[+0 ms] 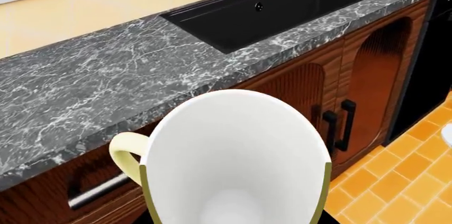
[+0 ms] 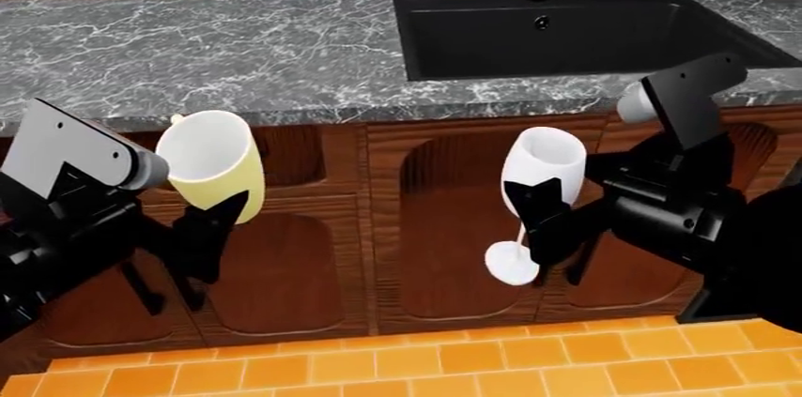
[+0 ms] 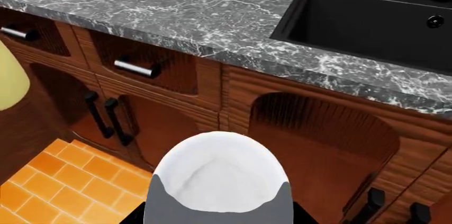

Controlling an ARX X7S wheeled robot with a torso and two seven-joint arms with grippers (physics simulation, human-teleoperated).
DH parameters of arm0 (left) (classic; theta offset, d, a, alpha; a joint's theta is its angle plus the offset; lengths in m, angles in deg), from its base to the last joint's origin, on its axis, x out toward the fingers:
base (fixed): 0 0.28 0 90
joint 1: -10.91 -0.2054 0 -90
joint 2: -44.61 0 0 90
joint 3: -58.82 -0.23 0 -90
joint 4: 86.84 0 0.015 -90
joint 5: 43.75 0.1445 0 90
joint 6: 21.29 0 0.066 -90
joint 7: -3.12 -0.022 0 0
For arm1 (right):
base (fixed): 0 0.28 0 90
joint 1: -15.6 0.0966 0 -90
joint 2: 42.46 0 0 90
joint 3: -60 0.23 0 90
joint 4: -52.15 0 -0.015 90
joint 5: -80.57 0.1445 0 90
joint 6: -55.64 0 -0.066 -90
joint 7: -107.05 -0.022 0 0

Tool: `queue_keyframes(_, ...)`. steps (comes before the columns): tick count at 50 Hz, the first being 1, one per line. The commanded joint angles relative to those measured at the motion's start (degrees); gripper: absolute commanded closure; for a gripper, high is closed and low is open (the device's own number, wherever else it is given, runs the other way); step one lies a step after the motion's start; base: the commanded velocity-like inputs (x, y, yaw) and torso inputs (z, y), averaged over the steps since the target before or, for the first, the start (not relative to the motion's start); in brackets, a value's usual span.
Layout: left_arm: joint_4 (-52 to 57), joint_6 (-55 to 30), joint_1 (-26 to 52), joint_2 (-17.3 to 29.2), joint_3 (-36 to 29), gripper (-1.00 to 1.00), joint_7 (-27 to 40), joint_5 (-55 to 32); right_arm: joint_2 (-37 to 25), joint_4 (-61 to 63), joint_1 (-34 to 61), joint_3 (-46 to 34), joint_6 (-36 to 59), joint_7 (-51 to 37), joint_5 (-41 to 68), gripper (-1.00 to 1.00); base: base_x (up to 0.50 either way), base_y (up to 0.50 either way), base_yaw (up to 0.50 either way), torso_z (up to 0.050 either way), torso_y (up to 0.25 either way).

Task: Pick the cup and wine glass and place them in the sink. Then turn on the water.

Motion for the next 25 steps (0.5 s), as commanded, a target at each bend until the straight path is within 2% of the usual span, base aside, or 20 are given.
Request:
queue_keyframes(1, -0.1, 0.0, 0.8, 0.0, 0.0, 1.0, 0.8, -0.8, -0.2, 0.1, 0.6, 0.2, 0.3, 0.7, -0.8, 1.0, -0.5, -0.22, 0.0, 0.0, 0.0)
queue_keyframes(25, -0.3, 0.7, 0.6, 0.2, -0.2, 1.0, 0.6, -0.4, 0.6, -0.4, 1.8, -0.7, 0.5, 0.6, -0.9, 1.0, -0.48, -0.26, 0.0, 0.0, 0.001)
